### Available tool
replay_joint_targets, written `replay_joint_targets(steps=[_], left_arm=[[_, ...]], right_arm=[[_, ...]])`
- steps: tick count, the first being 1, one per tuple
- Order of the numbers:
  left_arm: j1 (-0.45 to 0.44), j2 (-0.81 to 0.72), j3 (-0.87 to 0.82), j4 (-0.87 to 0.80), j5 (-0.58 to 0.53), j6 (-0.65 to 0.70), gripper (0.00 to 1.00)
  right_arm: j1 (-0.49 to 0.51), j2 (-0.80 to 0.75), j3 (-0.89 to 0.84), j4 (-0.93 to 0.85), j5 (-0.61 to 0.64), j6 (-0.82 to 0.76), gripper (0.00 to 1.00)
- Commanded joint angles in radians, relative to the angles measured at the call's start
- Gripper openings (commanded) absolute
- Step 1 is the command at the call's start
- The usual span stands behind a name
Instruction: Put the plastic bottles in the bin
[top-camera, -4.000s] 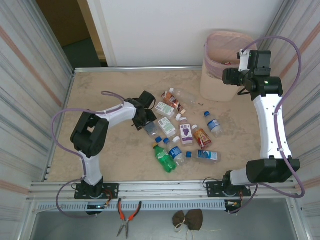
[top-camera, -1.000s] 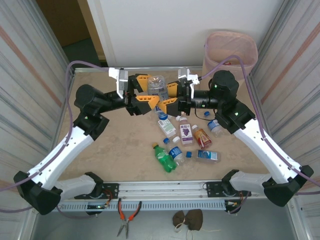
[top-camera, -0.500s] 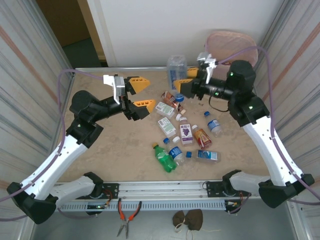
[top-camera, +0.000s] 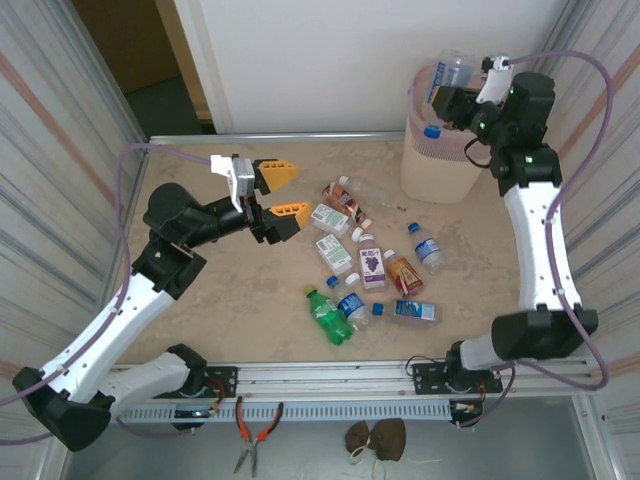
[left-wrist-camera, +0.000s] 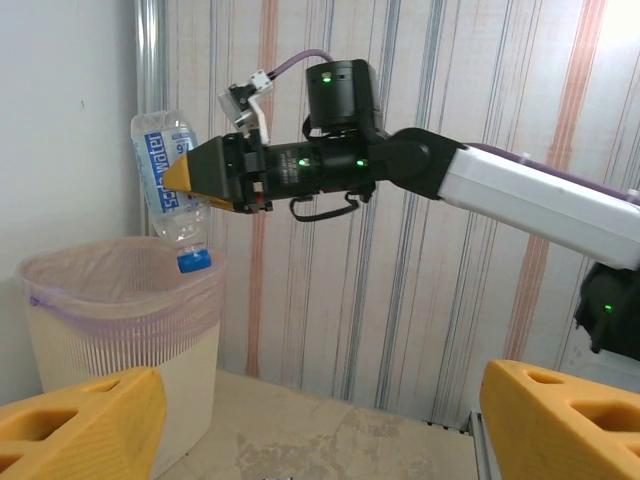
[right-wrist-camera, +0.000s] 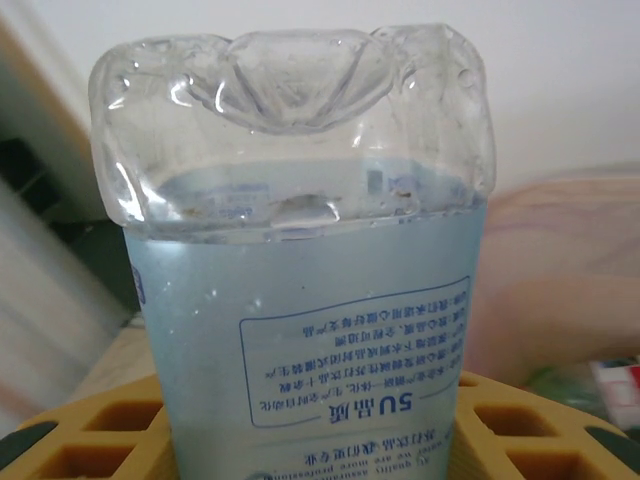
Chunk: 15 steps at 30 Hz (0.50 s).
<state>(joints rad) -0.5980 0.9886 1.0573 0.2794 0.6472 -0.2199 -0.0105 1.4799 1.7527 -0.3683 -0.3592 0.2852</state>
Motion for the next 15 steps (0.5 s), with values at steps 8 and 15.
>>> replay_joint_targets(steps=[8, 15], left_arm=[[-0.004, -0.045, -0.036, -0.029, -0.054, 0.033, 0.82], [-0.002, -0.047, -0.053, -0.174, -0.254, 0.035, 0.8]], right_arm=[[-0.042, 0.347, 0.457, -0.281, 0.221, -0.13, 0.4], [-0.046, 0.596, 0.764, -0.492, 0.275, -0.218, 0.4]])
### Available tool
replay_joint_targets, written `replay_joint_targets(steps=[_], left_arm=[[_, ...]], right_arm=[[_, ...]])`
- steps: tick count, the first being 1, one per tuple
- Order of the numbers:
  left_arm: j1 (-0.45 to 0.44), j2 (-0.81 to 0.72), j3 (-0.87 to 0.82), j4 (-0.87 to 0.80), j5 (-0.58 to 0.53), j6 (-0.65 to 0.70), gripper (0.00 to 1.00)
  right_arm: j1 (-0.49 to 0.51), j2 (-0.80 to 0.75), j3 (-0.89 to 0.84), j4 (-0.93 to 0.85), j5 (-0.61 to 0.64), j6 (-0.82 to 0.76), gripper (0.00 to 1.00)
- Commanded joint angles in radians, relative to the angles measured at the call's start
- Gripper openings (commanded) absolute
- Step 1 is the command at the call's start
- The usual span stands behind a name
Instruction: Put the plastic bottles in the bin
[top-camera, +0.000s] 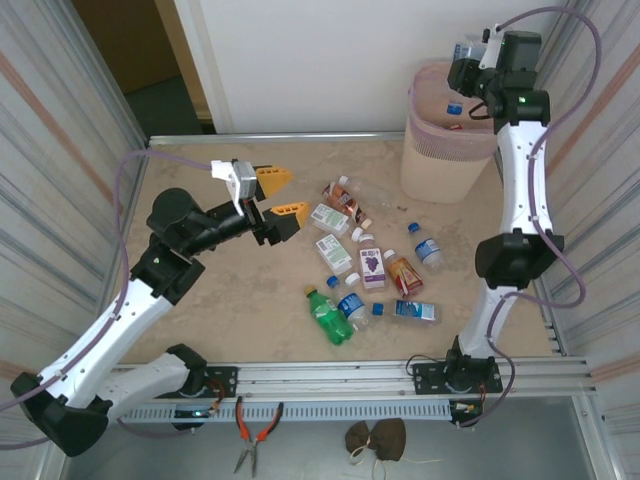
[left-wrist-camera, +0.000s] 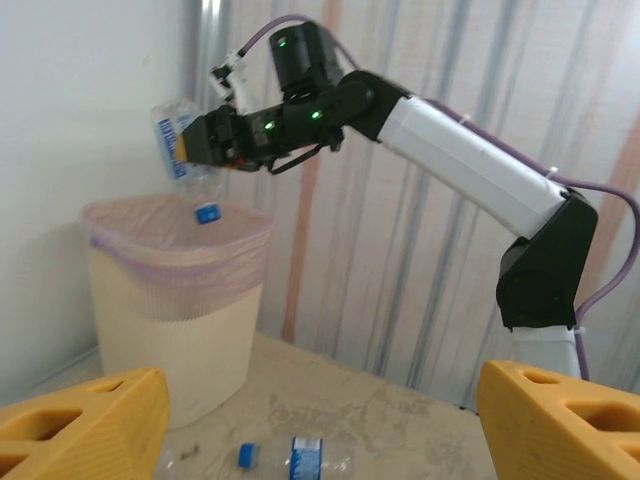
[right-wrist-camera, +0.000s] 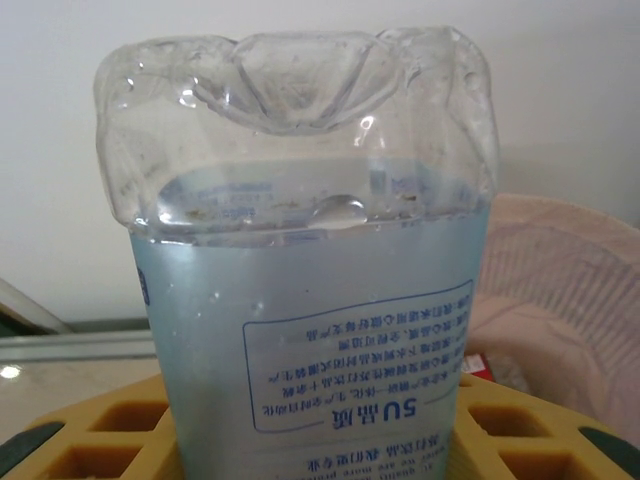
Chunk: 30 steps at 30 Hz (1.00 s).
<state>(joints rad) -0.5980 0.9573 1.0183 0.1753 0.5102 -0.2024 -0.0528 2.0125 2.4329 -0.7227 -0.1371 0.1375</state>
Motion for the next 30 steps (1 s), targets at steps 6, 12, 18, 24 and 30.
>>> replay_joint_targets(steps=[6, 12, 18, 24, 30], left_arm=[[-0.003, -0.011, -0.055, -0.082, -0.167, -0.004, 0.79], [-0.002, 0.013, -0.063, -0.093, -0.163, -0.018, 0.79], [-0.001, 0.032, -0.059, -0.112, -0.17, -0.023, 0.79], [0.0, 0.049, -0.058, -0.124, -0.168, -0.041, 0.79], [0.0, 0.059, -0.053, -0.149, -0.16, -0.058, 0.78]], right_arm=[[-0.004, 0.141, 0.107, -0.215, 0.078, -0.098, 0.41], [-0.005, 0.21, 0.107, -0.268, 0.075, -0.121, 0.44], [-0.004, 0.237, 0.107, -0.302, 0.068, -0.121, 0.53], [-0.004, 0.215, 0.108, -0.304, 0.059, -0.111, 0.64], [-0.005, 0.172, 0.109, -0.305, 0.057, -0.111, 0.68]])
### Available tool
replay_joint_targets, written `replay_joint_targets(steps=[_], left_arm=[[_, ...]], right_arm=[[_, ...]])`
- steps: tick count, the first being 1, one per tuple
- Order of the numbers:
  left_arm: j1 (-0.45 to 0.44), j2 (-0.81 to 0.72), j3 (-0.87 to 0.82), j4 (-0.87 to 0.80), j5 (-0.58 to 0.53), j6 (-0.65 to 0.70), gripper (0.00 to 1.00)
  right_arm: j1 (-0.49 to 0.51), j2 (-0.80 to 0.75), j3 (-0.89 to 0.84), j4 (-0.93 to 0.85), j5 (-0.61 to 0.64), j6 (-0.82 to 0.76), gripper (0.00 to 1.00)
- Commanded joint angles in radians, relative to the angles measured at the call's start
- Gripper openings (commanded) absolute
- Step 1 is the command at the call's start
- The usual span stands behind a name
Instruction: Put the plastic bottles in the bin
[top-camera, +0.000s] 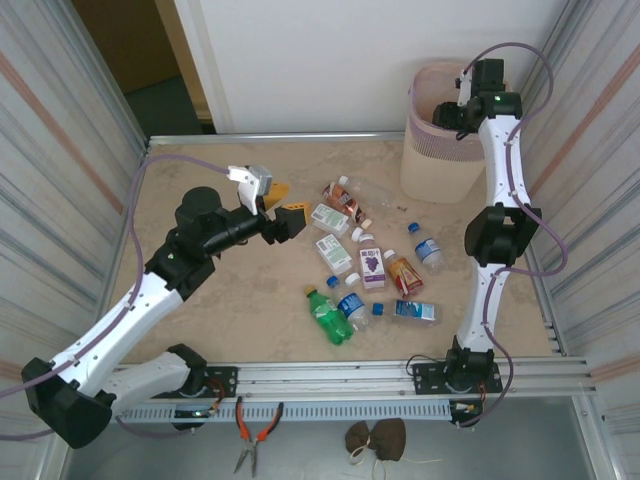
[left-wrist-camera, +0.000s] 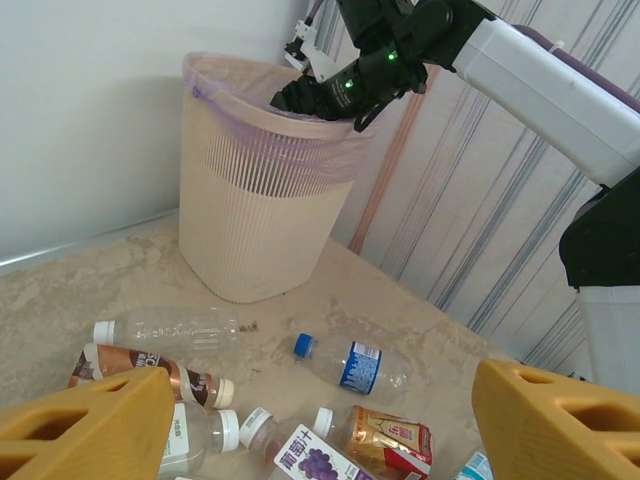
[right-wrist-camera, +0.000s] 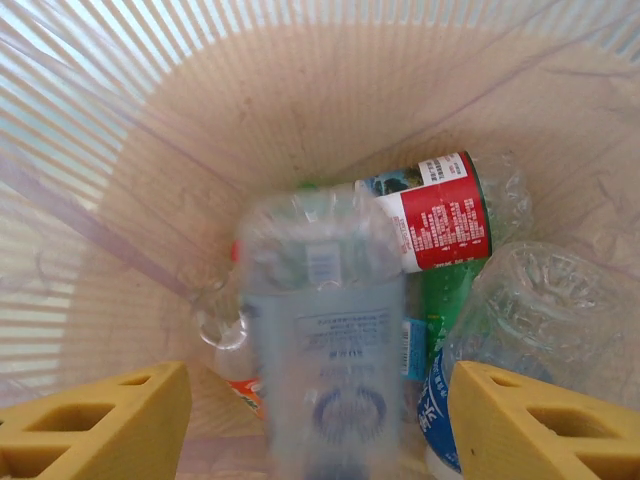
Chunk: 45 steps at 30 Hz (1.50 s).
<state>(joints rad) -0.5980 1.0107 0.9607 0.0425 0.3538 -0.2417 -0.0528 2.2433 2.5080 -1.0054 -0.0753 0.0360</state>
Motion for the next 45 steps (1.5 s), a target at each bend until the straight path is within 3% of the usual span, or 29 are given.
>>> replay_joint_targets(steps=[1, 7, 17, 25, 33, 45], left_arm=[[0.0, 0.008, 0.006, -0.024, 0.0, -0.026, 0.77], [-0.006, 0.029, 0.004, -0.086, -0.003, -0.105, 0.72], [-0.095, 0.079, -0.025, -0.339, -0.179, -0.341, 0.69], [-0.172, 0.186, -0.063, -0.454, -0.3, -0.635, 0.71], [-0.187, 0.285, -0.158, -0.386, -0.276, -0.947, 0.71], [-0.187, 0.436, -0.244, -0.183, -0.158, -1.135, 0.63]], right_arm=[[-0.005, -0.067, 0.034, -0.022, -0.005, -0.009, 0.69], [-0.003, -0.13, 0.034, -0.032, -0.004, 0.0, 0.69], [0.026, -0.29, -0.034, -0.038, -0.019, 0.011, 0.69], [0.06, -0.527, -0.284, 0.065, -0.039, 0.034, 0.7], [0.094, -0.75, -0.585, 0.204, -0.069, 0.079, 0.7], [0.109, -0.843, -0.738, 0.227, -0.092, 0.089, 0.7]])
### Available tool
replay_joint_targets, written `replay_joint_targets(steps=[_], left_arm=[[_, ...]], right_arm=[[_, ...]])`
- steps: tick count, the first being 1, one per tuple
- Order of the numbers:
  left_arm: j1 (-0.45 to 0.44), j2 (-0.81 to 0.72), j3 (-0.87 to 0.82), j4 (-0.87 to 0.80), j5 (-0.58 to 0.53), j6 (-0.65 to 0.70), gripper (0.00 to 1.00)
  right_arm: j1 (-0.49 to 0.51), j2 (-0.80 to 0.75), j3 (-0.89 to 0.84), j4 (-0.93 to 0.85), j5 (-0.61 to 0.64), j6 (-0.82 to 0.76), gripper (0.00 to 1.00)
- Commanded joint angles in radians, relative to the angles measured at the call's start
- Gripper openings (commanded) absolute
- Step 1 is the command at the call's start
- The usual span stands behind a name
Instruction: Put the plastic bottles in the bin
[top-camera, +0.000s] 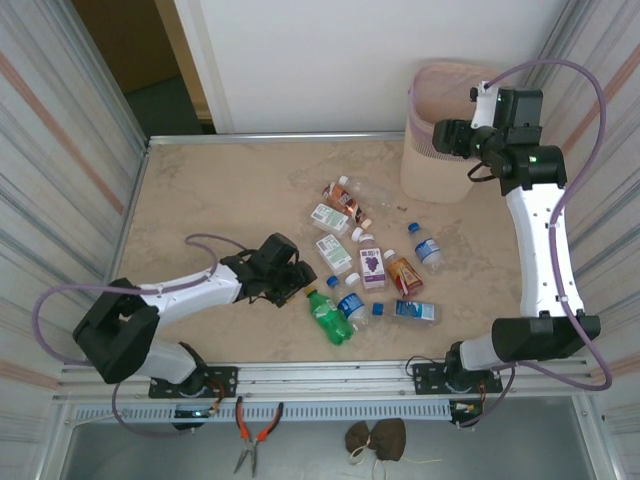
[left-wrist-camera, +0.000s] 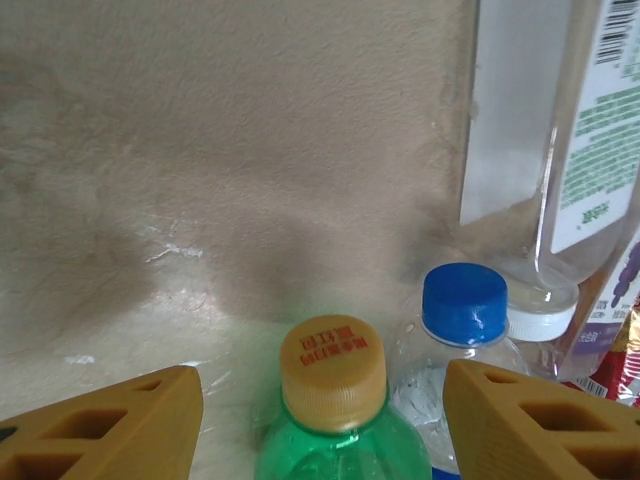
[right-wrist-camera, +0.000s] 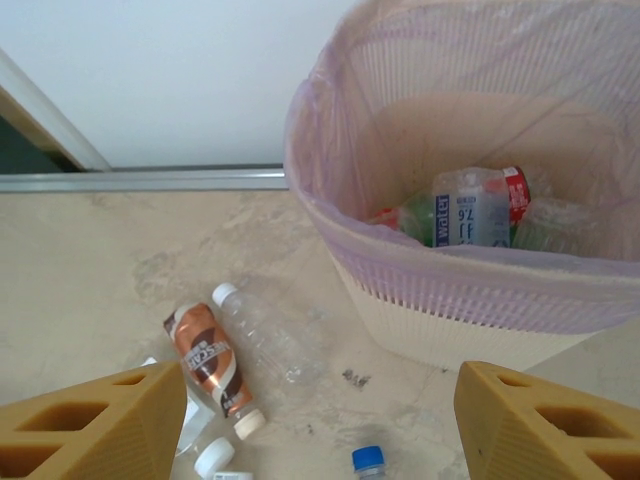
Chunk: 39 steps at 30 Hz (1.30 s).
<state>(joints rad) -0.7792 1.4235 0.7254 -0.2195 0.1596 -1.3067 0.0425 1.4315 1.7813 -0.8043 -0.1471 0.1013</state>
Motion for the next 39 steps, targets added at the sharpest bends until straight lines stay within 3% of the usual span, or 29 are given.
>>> replay_joint_targets(steps=[1, 19, 31, 39], left_arm=[[-0.006, 0.034, -0.008, 0.093, 0.042, -0.071, 0.62], [0.006, 0.136, -0.006, 0.139, 0.063, -0.108, 0.45], [0.021, 0.087, -0.015, 0.098, 0.033, -0.081, 0.31], [0.045, -0.036, -0.013, 0.013, -0.005, 0.002, 0.28]], right_arm=[[0.017, -0.032, -0.014, 0.028, -0.02, 0.023, 0.7], [0.049, -0.064, -0.041, 0.014, -0.005, 0.007, 0.7], [0.078, -0.103, -0.084, 0.021, 0.032, 0.007, 0.69], [0.119, -0.14, -0.118, 0.031, 0.046, 0.028, 0.69]])
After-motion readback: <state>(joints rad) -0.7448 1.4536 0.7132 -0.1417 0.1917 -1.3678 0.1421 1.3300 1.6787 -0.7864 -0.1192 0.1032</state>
